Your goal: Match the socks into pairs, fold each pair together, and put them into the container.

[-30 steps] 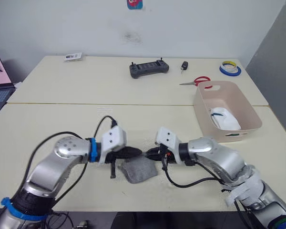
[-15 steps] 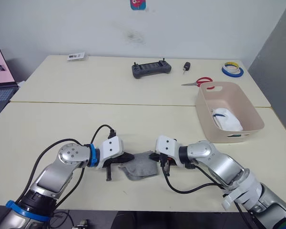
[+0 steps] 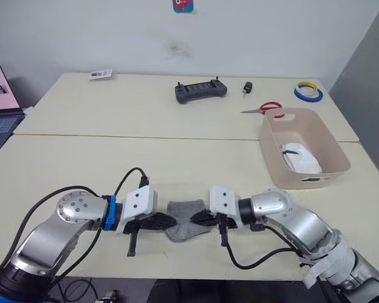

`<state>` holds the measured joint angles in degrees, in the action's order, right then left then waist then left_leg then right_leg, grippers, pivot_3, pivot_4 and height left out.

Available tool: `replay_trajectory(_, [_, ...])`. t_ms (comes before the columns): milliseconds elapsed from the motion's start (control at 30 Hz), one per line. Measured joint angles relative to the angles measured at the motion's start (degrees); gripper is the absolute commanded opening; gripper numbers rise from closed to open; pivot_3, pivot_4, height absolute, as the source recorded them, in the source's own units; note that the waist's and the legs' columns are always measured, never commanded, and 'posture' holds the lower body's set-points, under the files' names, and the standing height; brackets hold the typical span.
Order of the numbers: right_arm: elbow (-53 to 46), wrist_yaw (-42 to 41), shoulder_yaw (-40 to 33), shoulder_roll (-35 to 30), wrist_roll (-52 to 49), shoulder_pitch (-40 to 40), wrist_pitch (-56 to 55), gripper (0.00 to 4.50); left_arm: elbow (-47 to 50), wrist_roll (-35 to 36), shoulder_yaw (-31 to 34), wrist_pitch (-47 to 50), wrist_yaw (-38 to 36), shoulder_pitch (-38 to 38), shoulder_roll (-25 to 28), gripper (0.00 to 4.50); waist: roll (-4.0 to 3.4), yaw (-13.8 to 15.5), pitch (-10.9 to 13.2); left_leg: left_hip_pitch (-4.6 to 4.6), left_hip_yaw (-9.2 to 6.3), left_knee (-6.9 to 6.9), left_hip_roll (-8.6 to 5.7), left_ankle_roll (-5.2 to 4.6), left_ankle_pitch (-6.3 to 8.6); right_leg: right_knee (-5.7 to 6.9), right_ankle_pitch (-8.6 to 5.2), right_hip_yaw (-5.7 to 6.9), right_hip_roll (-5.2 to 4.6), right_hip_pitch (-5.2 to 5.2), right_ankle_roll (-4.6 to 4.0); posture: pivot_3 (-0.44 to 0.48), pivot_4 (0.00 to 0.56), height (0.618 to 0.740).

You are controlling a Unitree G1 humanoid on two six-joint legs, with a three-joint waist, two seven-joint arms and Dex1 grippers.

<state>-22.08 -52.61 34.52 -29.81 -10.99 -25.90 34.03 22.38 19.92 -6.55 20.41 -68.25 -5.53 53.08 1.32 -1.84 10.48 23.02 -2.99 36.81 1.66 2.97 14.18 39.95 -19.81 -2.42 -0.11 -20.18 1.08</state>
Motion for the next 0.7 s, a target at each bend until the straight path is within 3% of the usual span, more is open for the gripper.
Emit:
replay_trajectory(167, [2.30, -1.05, 1.92, -1.97, 3.90, -0.05, -1.12, 0.02, -8.52, -6.93, -2.55, -8.13, 1.18, 0.58, -0.65, 0.00, 0.00, 0.14, 0.00, 0.01, 0.02, 0.01, -0.01, 0.00, 0.00, -0.01, 0.00, 0.04, -0.01, -0.02, 0.00, 0.000, 0.150, 0.737])
replay_trajectory(367, [2.14, -2.39, 0.28, -4.05, 4.77, 0.73, -3.00, 0.02, -10.04, -8.15, -2.57, -12.45, 1.32, 0.64, -1.44, 0.00, -0.01, 0.26, -0.01, -0.02, -0.05, 0.02, -0.03, 0.00, 0.00, 0.00, 0.00, 0.03, -0.05, 0.07, 0.00, 0.000, 0.150, 0.737])
replay_trajectory(600, [-1.59, -1.59, -7.29, -3.51, -0.18, 5.39, -0.10, 0.02, -3.25, 1.26, 1.61, -1.92, 2.32, -1.08, -2.80, 0.00, 0.01, 0.17, 0.00, 0.04, -0.11, 0.03, 0.01, 0.00, 0.00, 0.02, 0.00, 0.03, -0.04, 0.05, 0.00, 0.000, 0.150, 0.737])
replay_trajectory(700, [-3.48, -0.15, -10.73, -3.42, -2.45, 7.15, 2.72, 0.02, -1.97, 1.83, 2.15, -0.21, 2.69, -1.40, -2.64, 0.00, 0.01, 0.14, 0.00, -0.01, -0.06, 0.02, 0.00, 0.00, 0.00, 0.01, 0.00, 0.02, -0.03, 0.07, 0.00, 0.000, 0.150, 0.737])
